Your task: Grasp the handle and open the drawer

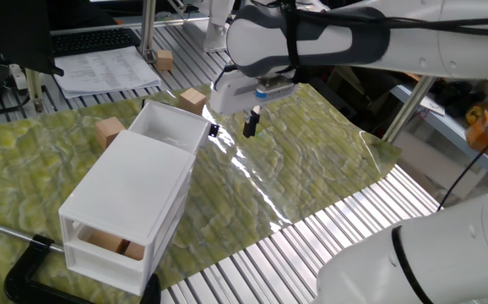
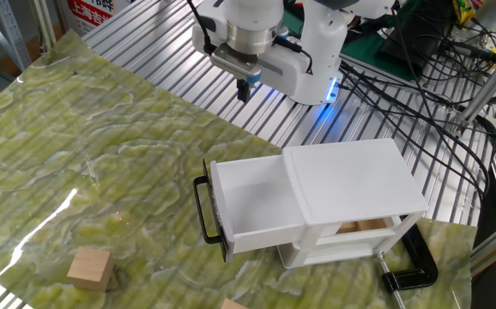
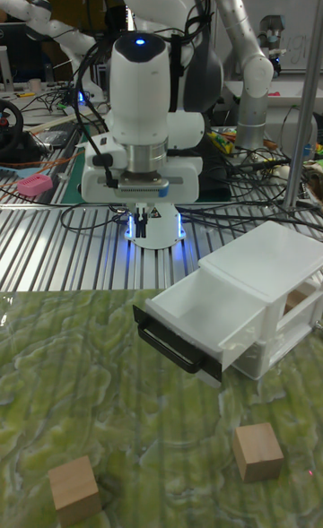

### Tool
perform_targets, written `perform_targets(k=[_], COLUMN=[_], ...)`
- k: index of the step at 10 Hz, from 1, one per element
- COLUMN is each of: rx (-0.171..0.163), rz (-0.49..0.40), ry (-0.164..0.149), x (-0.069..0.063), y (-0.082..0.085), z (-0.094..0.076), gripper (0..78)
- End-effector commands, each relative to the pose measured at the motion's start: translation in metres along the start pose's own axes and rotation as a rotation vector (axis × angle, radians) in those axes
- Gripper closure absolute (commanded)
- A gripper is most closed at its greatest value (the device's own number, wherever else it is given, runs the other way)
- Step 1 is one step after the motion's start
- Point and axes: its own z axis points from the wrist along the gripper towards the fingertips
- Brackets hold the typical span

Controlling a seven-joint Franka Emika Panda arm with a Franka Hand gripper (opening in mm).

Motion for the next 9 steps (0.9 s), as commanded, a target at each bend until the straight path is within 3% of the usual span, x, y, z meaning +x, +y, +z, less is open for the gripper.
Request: perform_targets(k=[1,2,5,6,9], rx=[-0.015,-0.039,-0.039,-0.038,-0.029], rz=[0.006,0.002,0.002,0.010,0.012], ry=[-0.001,-0.002,-0.002,-0.016,-0.024], x=[-0.0289,-0.0337,-0.0289,-0.0250,-0.0291], y=[0.0030,0.0040,0.0050,0.0048,0.0050], z=[-0.0154,-0.0157,-0.0103,-0.0078,-0.0103], gripper=[76.4,76.4,76.4,76.4,76.4])
